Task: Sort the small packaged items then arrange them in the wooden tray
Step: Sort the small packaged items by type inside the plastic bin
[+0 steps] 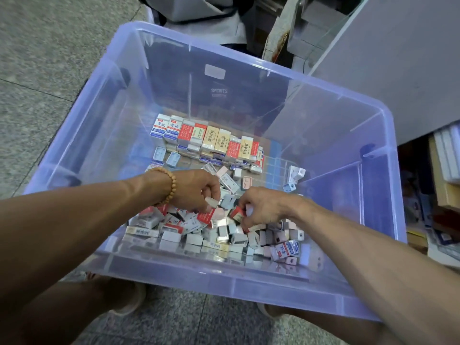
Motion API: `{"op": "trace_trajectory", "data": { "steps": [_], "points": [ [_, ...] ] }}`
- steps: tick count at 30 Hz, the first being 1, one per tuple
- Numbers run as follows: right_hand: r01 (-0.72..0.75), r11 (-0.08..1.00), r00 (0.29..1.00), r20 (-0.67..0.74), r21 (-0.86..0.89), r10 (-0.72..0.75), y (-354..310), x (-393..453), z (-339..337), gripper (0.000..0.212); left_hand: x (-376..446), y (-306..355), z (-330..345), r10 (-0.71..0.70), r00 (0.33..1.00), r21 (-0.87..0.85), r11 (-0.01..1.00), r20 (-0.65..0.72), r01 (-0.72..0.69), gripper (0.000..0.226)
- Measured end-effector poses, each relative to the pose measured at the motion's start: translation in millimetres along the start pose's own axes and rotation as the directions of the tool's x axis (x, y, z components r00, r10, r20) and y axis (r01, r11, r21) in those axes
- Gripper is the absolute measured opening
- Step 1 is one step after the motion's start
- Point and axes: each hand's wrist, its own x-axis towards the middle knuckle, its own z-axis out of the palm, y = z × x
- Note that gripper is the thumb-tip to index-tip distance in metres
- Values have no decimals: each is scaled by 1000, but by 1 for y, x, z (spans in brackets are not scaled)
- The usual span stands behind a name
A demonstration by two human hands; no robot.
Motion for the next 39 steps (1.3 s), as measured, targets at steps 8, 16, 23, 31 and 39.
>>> {"op": "trace_trajectory", "data": {
  "steps": [8, 16, 23, 31, 39],
  "points": [
    [-30, 955, 991, -118, 296, 67, 10, -1, -5, 30, 10, 6, 17, 68, 992, 164, 983, 106, -85, 20],
    [-40, 994, 989, -136, 101, 53, 16, 2, -4, 37, 33, 28, 18, 95, 948, 609, 746, 305, -271, 50],
    [-79, 991, 996, -43, 105, 84, 14, -2, -4, 49, 46, 35, 22, -63, 918, 733, 625, 391, -269, 64],
    [-69, 973, 994, -63, 220, 84, 10, -2, -2, 45, 39, 22, 25, 70, 941, 708, 641, 332, -298, 43],
    [-63, 984, 994, -75, 170, 76, 0, -23, -17, 47, 43, 27, 24, -41, 900, 731, 600, 434, -325, 48]
  ]
}}
